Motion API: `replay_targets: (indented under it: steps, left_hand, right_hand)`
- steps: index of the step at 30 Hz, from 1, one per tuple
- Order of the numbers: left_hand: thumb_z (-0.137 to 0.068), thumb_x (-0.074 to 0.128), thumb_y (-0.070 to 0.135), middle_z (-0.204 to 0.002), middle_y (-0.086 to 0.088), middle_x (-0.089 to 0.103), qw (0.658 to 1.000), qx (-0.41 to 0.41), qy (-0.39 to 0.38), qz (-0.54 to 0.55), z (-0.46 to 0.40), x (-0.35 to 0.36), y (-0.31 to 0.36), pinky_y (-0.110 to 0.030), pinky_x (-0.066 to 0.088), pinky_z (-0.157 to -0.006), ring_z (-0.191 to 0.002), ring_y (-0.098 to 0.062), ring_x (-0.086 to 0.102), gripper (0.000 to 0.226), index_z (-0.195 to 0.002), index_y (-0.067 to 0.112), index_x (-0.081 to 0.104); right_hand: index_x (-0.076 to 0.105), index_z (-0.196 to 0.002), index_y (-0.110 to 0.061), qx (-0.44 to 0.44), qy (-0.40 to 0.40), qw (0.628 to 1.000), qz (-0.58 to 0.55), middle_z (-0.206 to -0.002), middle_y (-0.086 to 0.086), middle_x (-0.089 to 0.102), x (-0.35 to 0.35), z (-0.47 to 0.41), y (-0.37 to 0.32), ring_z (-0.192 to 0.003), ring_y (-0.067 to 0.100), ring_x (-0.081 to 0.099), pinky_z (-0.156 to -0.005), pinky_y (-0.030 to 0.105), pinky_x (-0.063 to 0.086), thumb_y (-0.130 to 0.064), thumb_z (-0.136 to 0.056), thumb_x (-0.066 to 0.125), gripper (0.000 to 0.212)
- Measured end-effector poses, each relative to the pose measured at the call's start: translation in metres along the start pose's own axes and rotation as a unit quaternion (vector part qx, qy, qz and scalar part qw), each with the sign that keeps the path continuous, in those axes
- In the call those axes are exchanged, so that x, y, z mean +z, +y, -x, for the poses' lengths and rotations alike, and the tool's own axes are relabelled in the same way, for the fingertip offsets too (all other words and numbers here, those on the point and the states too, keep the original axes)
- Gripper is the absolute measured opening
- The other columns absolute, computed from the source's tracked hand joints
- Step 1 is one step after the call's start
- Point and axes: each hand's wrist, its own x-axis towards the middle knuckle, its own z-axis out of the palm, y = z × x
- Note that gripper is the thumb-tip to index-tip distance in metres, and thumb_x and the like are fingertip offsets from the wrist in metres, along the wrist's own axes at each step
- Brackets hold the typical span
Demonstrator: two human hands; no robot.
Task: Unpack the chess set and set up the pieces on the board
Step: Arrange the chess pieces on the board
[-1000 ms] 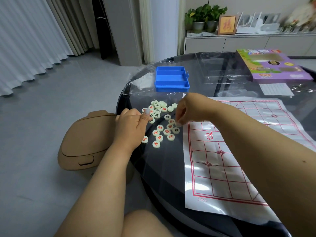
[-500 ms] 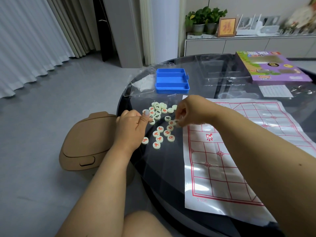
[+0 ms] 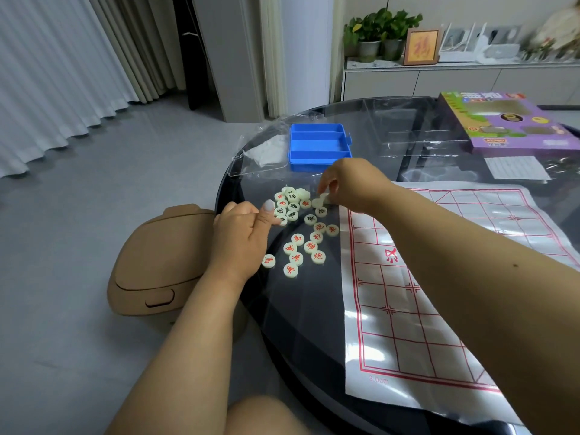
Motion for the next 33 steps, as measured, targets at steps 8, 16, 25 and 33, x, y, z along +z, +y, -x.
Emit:
replay_targets:
  steps: [8,16,25,33]
  left_hand:
    - [-0.091,0.02,0.065,-0.076,0.013,0.064,1.0,-0.011,0.022,0.018,-0.001,-0.001,-0.003,-0.044,0.046,-0.086,-0.092,-0.012,0.053,0.073,-0.08,0.019,0.076]
    - [-0.092,0.019,0.063,-0.074,0.019,0.059,0.999,-0.003,0.027,0.025,-0.001,-0.002,-0.003,-0.036,0.045,-0.085,-0.092,-0.01,0.051,0.074,-0.081,0.018,0.077]
    - [-0.092,0.019,0.061,-0.07,0.02,0.056,0.999,0.005,0.034,0.023,-0.001,-0.002,0.0,-0.033,0.044,-0.082,-0.089,-0.012,0.052,0.073,-0.082,0.018,0.077]
    - [-0.093,0.022,0.058,-0.072,0.011,0.059,0.999,-0.005,0.049,0.022,0.0,-0.003,0.001,-0.027,0.042,-0.078,-0.087,-0.01,0.05,0.068,-0.082,0.019,0.077]
  right_hand:
    - [0.072,-0.101,-0.027,-0.032,-0.074,0.996,0.04,-0.106,-0.004,0.067,0.001,-0.015,-0.004,-0.095,0.017,0.06,-0.087,0.036,0.054,-0.006,-0.086,0.061,0.028]
    - [0.073,-0.1,-0.029,-0.053,-0.05,0.997,0.032,-0.103,-0.003,0.065,0.005,-0.014,0.003,-0.091,0.016,0.059,-0.081,0.033,0.054,-0.005,-0.082,0.067,0.03]
    - [0.068,-0.111,-0.017,-0.043,-0.036,0.998,0.029,-0.108,0.003,0.061,0.012,-0.02,0.006,-0.099,0.02,0.056,-0.085,0.03,0.047,-0.02,-0.094,0.054,0.022]
    - [0.069,-0.091,-0.01,0.01,-0.03,0.999,0.02,-0.091,0.01,0.066,0.016,-0.023,0.006,-0.084,0.027,0.06,-0.076,0.038,0.052,-0.019,-0.092,0.054,0.018]
